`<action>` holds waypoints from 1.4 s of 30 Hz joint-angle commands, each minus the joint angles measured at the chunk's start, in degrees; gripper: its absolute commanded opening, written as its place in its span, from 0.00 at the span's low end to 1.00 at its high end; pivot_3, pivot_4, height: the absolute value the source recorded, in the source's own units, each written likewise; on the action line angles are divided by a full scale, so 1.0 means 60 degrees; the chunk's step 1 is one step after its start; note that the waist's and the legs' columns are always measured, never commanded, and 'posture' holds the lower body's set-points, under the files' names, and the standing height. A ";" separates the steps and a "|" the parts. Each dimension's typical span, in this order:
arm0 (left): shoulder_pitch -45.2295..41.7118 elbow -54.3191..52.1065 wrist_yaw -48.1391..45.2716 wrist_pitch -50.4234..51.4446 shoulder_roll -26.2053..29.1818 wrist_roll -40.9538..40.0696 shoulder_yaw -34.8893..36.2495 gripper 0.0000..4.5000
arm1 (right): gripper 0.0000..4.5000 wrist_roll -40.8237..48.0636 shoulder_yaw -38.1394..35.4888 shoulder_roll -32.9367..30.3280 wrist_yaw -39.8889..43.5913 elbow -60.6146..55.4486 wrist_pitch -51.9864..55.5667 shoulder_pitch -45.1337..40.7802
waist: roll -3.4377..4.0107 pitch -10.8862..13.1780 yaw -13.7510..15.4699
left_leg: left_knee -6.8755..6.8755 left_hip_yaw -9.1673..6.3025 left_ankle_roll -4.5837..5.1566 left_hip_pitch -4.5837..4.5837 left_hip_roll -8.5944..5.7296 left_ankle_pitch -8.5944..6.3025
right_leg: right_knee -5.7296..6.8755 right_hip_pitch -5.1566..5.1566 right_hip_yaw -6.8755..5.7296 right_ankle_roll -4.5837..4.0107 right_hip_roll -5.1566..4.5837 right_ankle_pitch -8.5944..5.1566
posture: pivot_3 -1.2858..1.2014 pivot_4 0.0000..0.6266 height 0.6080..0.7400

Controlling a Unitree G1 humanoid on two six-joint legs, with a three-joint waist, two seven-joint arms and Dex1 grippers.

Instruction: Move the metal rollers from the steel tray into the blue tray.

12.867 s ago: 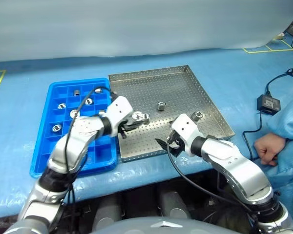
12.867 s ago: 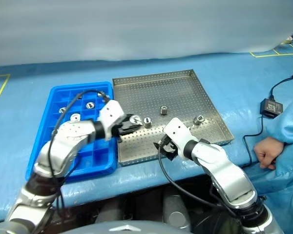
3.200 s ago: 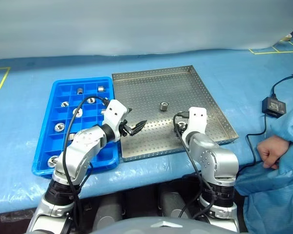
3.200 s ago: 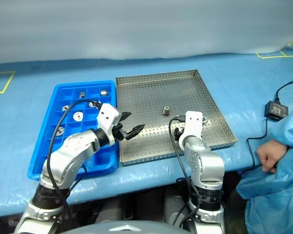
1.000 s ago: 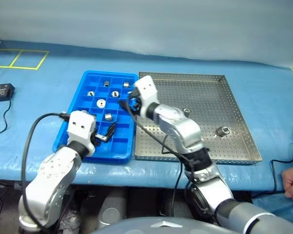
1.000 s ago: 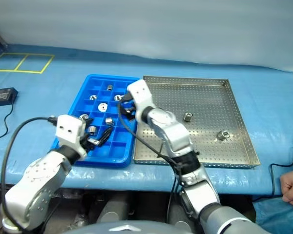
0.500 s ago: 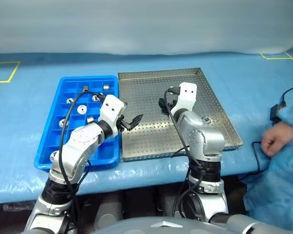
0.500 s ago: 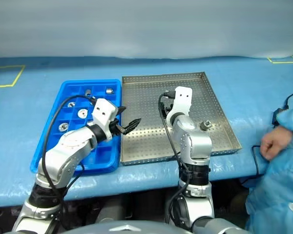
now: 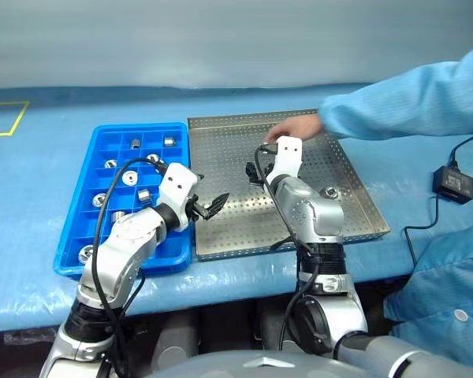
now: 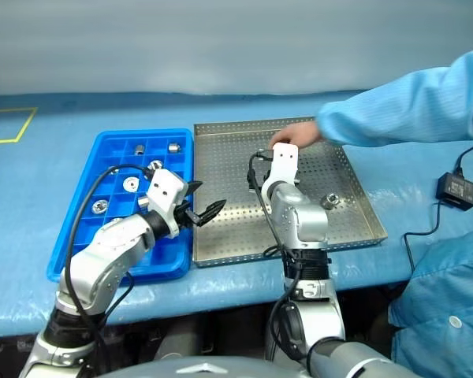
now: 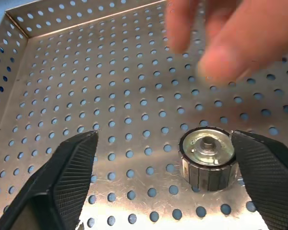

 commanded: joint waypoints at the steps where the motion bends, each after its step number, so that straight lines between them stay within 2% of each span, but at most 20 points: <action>1: 0.0022 -0.0537 0.0124 -0.0015 -0.0103 -0.0053 0.0176 0.89 | 0.99 -0.0247 0.0197 -0.0010 -0.0283 0.0191 -0.0637 -0.0410 | 0.0000 0.0000 0.0066 | 0.0001 0.0001 0.0000 0.0000 -0.0001 0.0000 | 0.0000 0.0000 0.0001 0.0001 0.0000 0.0001 | 0.53 0.24 1.00; 19: 0.0047 -0.0425 0.0216 -0.0105 -0.0132 0.0088 0.0151 0.89 | 0.99 -0.0200 0.0096 -0.0076 -0.0440 0.0416 -0.0884 -0.0249 | 0.0000 0.0000 0.0206 | 0.0002 0.0003 0.0001 0.0002 -0.0001 0.0002 | 0.0002 0.0001 0.0003 0.0003 0.0000 0.0002 | 0.53 0.24 1.00; 37: 0.0164 -0.0440 0.0220 -0.0121 -0.0107 0.0102 0.0215 0.89 | 0.99 -0.0184 0.0254 -0.0075 -0.0339 -0.0382 -0.0432 0.0206 | 0.0000 0.0000 0.0239 | 0.0005 0.0004 0.0001 0.0003 -0.0001 0.0002 | 0.0005 0.0001 0.0003 0.0004 0.0001 0.0003 | 0.53 0.24 1.00; 42: 0.0152 -0.0505 0.0177 -0.0118 -0.0128 0.0058 0.0187 0.89 | 0.99 -0.0240 0.1118 -0.0825 0.0606 -0.1305 0.0125 0.0504 | 0.0000 0.0000 0.0244 | 0.0005 0.0004 0.0002 0.0002 -0.0003 0.0002 | 0.0006 0.0001 0.0003 0.0003 0.0000 0.0002 | 0.53 0.24 1.00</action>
